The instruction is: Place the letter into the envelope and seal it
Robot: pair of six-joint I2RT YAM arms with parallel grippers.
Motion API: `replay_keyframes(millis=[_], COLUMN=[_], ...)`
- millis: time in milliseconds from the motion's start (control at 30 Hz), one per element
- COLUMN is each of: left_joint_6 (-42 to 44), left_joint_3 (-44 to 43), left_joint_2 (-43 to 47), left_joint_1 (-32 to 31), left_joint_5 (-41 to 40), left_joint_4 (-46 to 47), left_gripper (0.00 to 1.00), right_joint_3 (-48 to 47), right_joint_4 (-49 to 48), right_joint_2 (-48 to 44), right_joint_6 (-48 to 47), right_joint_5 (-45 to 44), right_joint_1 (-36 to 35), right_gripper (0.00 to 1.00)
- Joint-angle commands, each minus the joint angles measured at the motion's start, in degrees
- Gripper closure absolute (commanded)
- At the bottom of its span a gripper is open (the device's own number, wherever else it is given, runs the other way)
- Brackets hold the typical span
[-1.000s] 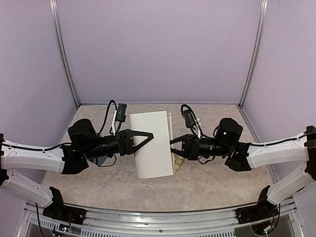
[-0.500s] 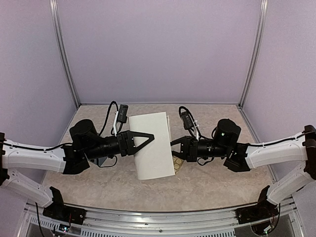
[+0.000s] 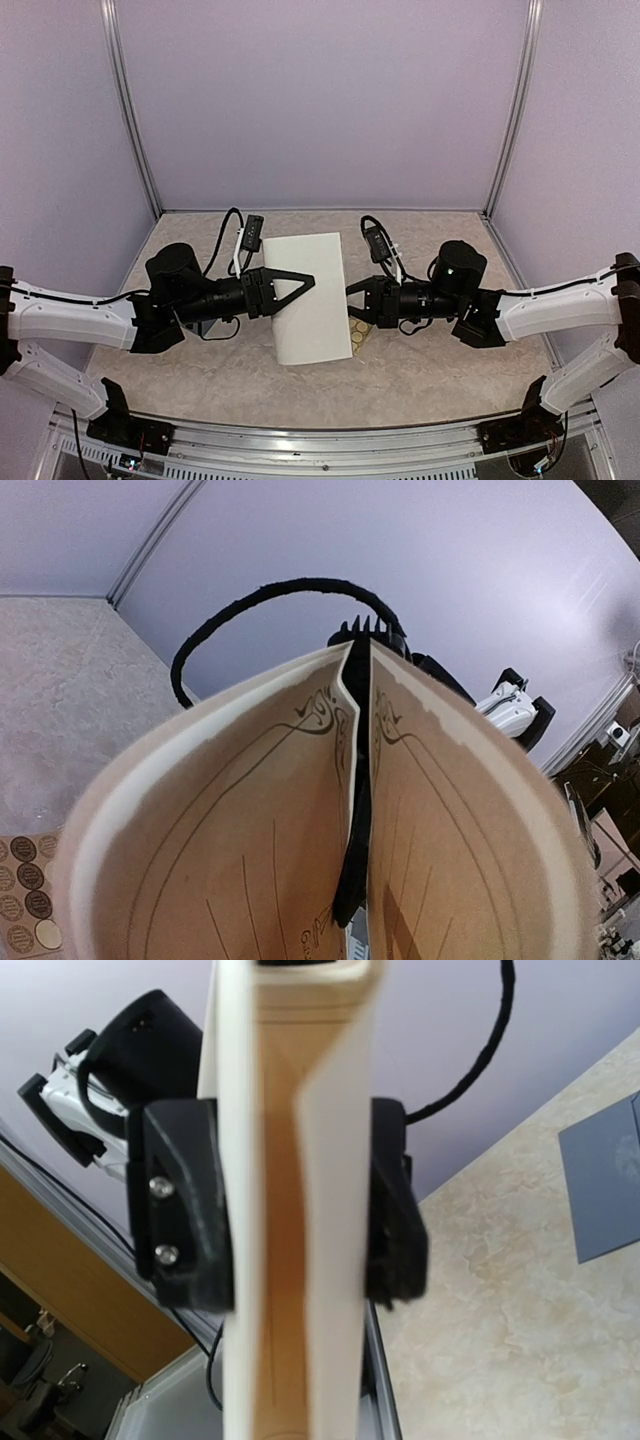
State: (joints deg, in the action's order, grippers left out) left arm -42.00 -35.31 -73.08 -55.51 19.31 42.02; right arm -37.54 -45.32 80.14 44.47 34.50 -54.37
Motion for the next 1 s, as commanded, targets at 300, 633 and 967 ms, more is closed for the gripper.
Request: replay_keyframes(millis=[300,633,967], left_joint_6=[-0.4,-0.8,-0.7], left_joint_3=[-1.0,-0.9,-0.5], left_joint_2=[-1.0,-1.1,-0.9], left_joint_1=[-0.5,-0.5,-0.5], left_joint_5=[0.9,1.5,1.4], left_joint_4=[2.7,3.3,3.0], left_gripper=[0.68,0.71,0.84], right_joint_3=[-1.3,-1.2,-0.7], right_joint_4=[-0.5,-0.6,0.4], right_joint_2=[0.9,0.8,-1.0], right_joint_6=[-0.5,-0.4,-0.7], right_joint_5=[0.3,0.1,-1.7], right_joint_1=[-0.8,-0.8,-0.8], right_gripper=[1.00,1.00,0.89])
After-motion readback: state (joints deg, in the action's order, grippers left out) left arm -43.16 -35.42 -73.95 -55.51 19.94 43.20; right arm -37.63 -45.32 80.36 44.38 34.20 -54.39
